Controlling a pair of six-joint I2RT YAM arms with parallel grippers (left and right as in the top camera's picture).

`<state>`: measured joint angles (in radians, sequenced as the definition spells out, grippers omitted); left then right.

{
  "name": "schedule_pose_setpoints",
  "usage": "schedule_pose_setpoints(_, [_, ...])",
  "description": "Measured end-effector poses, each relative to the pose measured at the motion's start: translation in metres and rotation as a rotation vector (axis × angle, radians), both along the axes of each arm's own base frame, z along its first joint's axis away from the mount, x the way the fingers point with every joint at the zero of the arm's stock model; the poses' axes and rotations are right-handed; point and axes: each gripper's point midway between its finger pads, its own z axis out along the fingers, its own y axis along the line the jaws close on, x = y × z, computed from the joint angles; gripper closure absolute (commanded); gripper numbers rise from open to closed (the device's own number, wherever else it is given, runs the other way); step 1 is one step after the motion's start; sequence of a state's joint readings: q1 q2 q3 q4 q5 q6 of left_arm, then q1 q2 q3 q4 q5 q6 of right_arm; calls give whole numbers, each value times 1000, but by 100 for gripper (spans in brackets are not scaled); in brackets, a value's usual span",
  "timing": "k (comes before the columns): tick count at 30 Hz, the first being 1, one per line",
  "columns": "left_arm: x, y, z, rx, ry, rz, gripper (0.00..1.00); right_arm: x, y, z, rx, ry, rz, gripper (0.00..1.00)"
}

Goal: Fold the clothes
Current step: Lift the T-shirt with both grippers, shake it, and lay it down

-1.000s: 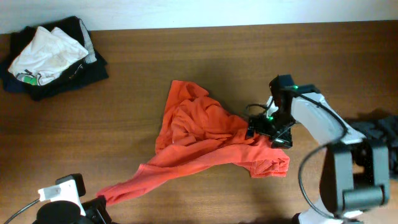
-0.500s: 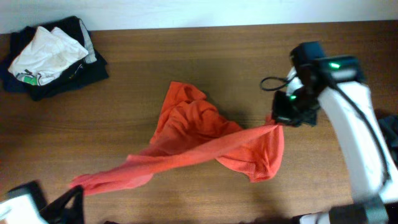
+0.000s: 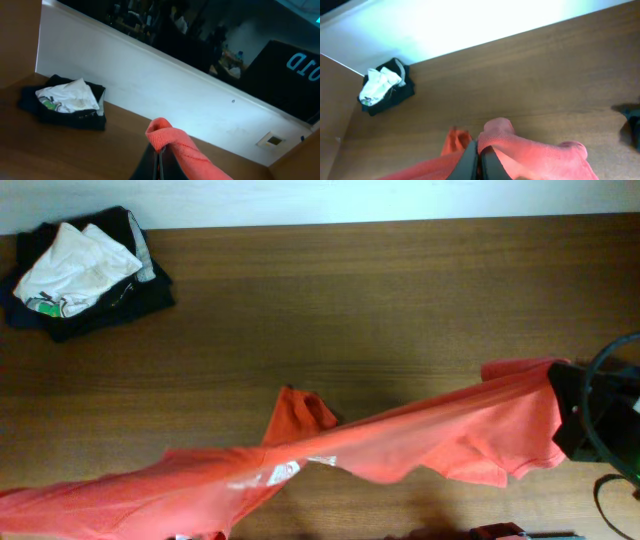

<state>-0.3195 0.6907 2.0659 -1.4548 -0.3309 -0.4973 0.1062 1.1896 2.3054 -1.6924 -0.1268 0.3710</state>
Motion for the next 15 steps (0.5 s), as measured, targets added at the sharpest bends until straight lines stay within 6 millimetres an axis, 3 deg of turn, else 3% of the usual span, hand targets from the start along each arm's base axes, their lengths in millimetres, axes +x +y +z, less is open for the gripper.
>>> schedule_pose_setpoints(3, [30,-9,-20,36,103,4,100,18,0,-6,-10,40,-9,96])
schedule_pose_setpoints(5, [102,-32,-52,110,290,8,100,75,3,-30,-36,149,-23,96])
schedule_pose_setpoints(7, [151,-48,-64,163,365,2,100,125,8,-42,-44,165,-17,96])
schedule_pose_setpoints(8, [198,-63,-70,217,397,-9,100,166,14,-64,-54,210,0,96])
schedule_pose_setpoints(9, [239,-76,-91,286,475,-24,100,182,18,-75,-56,234,13,96])
schedule_pose_setpoints(11, [282,-89,-116,380,570,-57,100,204,22,-87,-54,249,30,96])
schedule_pose_setpoints(13, [322,-93,-96,437,553,-70,100,206,16,-62,-39,174,21,96])
schedule_pose_setpoints(14, [331,-88,-70,427,494,-61,100,201,0,-28,-28,72,-16,96])
schedule_pose_setpoints(15, [332,-78,-28,397,379,-42,100,188,-21,9,-25,-39,-71,96])
